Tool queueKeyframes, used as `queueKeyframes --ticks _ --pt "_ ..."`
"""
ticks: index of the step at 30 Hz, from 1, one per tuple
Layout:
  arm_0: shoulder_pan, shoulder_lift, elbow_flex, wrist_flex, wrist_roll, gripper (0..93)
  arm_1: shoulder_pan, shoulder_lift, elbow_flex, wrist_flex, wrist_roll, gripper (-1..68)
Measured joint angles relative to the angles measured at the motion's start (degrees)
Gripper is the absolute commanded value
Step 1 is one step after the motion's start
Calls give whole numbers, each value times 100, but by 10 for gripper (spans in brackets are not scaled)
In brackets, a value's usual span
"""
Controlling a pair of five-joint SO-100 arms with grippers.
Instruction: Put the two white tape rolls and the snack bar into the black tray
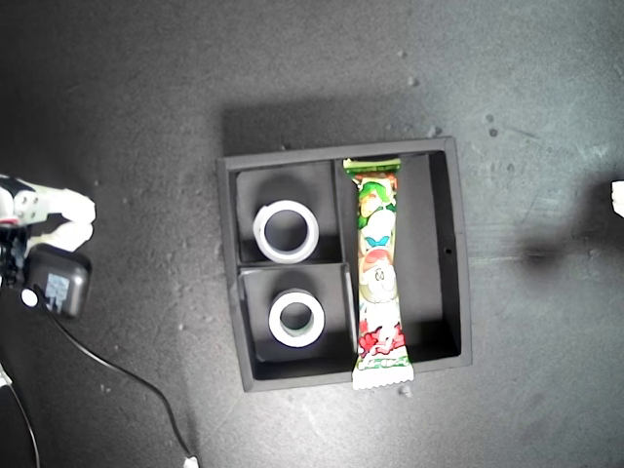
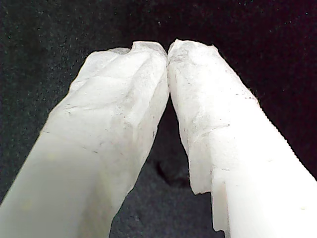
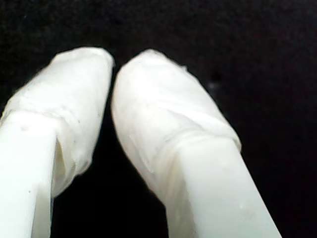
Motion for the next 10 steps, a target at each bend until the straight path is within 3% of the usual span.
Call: queueKeyframes --ticks 10 --pt "0 0 0 0 0 2 -44 0 0 0 0 0"
